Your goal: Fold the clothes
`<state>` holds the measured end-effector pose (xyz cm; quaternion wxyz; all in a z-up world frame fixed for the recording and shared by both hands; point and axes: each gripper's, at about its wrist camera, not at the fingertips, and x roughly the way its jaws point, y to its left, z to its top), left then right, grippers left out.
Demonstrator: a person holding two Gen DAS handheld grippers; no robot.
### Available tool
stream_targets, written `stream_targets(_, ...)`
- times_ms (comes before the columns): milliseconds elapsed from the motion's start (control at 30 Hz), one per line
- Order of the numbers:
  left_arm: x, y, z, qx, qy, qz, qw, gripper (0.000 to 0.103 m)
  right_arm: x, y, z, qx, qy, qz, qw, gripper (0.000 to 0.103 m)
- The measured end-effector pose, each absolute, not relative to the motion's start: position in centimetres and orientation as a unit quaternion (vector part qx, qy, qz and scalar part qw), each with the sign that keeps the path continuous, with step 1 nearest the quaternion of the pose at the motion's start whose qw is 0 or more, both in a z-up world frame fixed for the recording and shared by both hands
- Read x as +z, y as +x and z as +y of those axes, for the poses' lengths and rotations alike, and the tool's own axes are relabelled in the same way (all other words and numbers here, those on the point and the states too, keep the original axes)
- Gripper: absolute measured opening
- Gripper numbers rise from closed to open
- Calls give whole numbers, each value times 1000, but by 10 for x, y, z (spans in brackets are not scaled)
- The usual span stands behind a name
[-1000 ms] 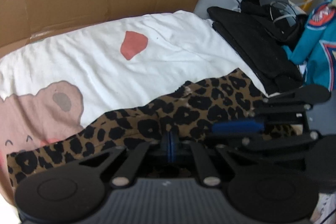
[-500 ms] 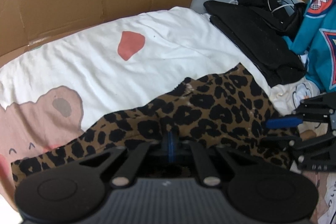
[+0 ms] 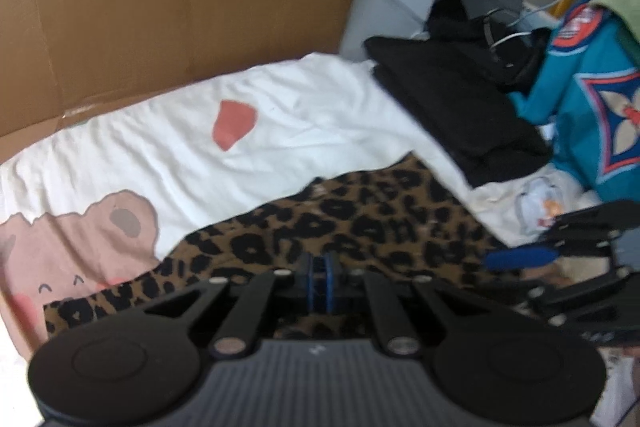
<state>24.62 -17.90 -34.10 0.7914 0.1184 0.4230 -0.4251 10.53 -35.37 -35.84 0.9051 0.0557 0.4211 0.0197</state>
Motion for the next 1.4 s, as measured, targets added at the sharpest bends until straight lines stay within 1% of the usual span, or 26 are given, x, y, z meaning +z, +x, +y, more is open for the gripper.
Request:
stream_targets(167,-333,209,-174,-458,112,419,777,6,-359,101,-336,38,47,425,903,35)
stream_targets(267,-340,192,-170,-466,113,429,766,6,-364,98,-330,46,44,434,899,35)
stream_targets(367,-352,179,-170,-470,140,425,761,6,-373,97,-328,46,41,442,895,35)
stream_targets(600,-386,174,-168,-451,184,437,756,8,-391,104,-327,31,28,456,889,34)
stream_targets(767,-392,182,-150,-430,194,443,762,8,-395,104,-341,18,24,458,888,33)
stream_targets(900,-389,186,-133,-405,197,452,770,8,-390,102,-350,5,23,462,886,33)
stream_targets(967,-382,187,-125,-394,182,460,775,7,-382,103,-352,-7,26,469,883,34)
stream_targets(1100,-366,179,-124,-396,153,457,781,8,-360,100,-343,14,32,447,894,34)
stream_targets(1267,-359,162,-137,-437,144,442,770,9,-362,99,-325,39,33,452,891,34)
stream_targets(1400,-366,155,-146,-452,145,443,761,10,-365,96,-312,59,38,456,887,34)
